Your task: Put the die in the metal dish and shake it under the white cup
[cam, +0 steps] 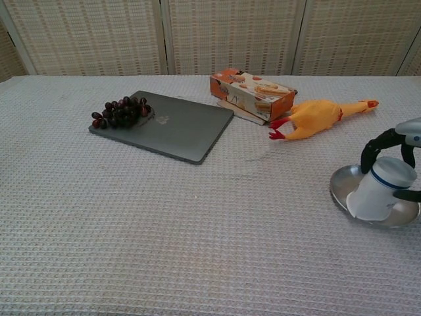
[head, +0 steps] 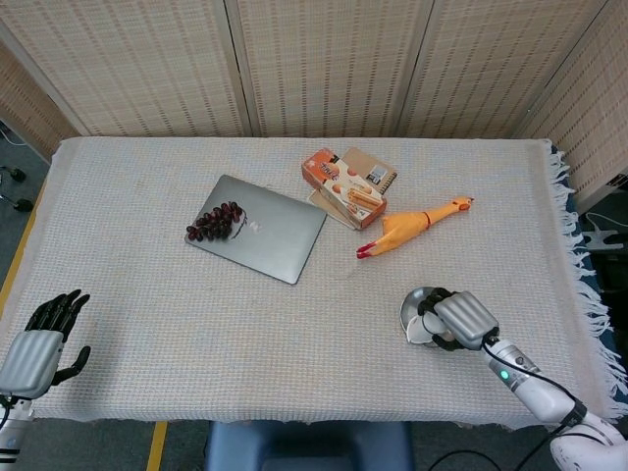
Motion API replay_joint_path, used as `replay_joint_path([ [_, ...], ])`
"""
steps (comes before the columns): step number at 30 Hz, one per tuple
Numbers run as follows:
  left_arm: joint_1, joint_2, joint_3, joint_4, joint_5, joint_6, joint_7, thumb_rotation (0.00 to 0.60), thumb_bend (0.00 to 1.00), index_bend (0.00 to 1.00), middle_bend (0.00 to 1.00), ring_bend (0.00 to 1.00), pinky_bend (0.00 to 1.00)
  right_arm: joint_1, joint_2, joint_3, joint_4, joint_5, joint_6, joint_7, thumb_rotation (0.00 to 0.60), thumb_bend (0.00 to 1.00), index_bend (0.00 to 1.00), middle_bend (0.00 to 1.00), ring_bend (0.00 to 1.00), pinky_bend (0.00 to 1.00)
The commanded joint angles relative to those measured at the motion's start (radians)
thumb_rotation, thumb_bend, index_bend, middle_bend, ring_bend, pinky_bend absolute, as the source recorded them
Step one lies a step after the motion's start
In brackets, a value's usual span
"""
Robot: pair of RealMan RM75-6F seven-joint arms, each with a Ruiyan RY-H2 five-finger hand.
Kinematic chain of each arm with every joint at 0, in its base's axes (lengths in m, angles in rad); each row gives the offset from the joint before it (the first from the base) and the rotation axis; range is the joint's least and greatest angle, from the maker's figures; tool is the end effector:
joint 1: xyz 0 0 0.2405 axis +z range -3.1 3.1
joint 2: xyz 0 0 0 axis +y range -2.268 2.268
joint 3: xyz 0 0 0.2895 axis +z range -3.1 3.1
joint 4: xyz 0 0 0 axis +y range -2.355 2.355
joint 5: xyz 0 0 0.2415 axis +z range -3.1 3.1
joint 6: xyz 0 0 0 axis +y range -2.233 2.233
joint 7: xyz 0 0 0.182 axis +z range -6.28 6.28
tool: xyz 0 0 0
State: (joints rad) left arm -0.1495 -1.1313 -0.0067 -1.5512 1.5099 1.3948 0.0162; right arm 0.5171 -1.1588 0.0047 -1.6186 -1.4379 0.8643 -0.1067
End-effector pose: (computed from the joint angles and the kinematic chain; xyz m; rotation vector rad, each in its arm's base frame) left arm -0.3611 0.2371 0.1245 -1.5177 -0.9029 -0.8229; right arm -0.2880 -0.3236 0.0275 2.0195 -0.9868 0.6344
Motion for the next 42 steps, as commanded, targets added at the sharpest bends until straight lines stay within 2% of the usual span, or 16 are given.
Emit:
replay_joint_path([
  [1,0.000,0.001,-0.001,0.000,-0.002,-0.001,-0.002,0.600,0.41,0.00,0.00,0.00,0.11,0.006,-0.028,0.011,0.030,0.035,0.002,-0.049,0.600,0.24,0.44,0.33,0.19,0.45],
  [10,-0.002,0.001,-0.003,0.004,-0.009,-0.006,-0.004,0.600,0.41,0.00,0.00,0.00,0.11,-0.003,-0.121,0.057,0.126,0.082,0.091,-0.107,0.600,0.24,0.44,0.33,0.19,0.47],
  [12,-0.002,0.000,-0.003,0.004,-0.009,-0.006,-0.002,0.600,0.41,0.00,0.00,0.00,0.11,-0.002,-0.118,0.054,0.125,0.083,0.085,-0.095,0.600,0.24,0.44,0.33,0.19,0.47],
  [18,0.000,-0.002,-0.004,0.002,-0.008,-0.001,0.002,0.600,0.41,0.00,0.00,0.00,0.11,0.007,-0.031,0.001,0.049,0.078,-0.012,-0.041,0.600,0.24,0.44,0.33,0.19,0.47],
  [23,-0.002,-0.004,-0.003,0.003,-0.008,-0.006,0.006,0.600,0.41,0.00,0.00,0.00,0.11,-0.006,0.007,-0.015,0.025,0.046,0.001,0.023,0.600,0.24,0.44,0.33,0.19,0.47],
  [27,-0.005,-0.006,-0.002,0.003,-0.009,-0.011,0.010,0.600,0.41,0.00,0.00,0.00,0.11,-0.004,-0.008,-0.007,0.055,0.046,0.009,0.032,0.600,0.24,0.44,0.33,0.19,0.47],
  [35,-0.006,-0.006,-0.004,0.002,-0.014,-0.013,0.012,0.600,0.41,0.00,0.00,0.00,0.12,0.008,-0.111,0.041,0.146,0.101,0.051,-0.064,0.600,0.24,0.44,0.33,0.19,0.47],
  [42,-0.012,0.008,0.008,-0.005,-0.003,-0.034,-0.029,0.600,0.41,0.00,0.00,0.00,0.12,-0.002,-0.059,-0.001,0.075,0.073,0.040,-0.074,0.600,0.24,0.44,0.33,0.19,0.48],
])
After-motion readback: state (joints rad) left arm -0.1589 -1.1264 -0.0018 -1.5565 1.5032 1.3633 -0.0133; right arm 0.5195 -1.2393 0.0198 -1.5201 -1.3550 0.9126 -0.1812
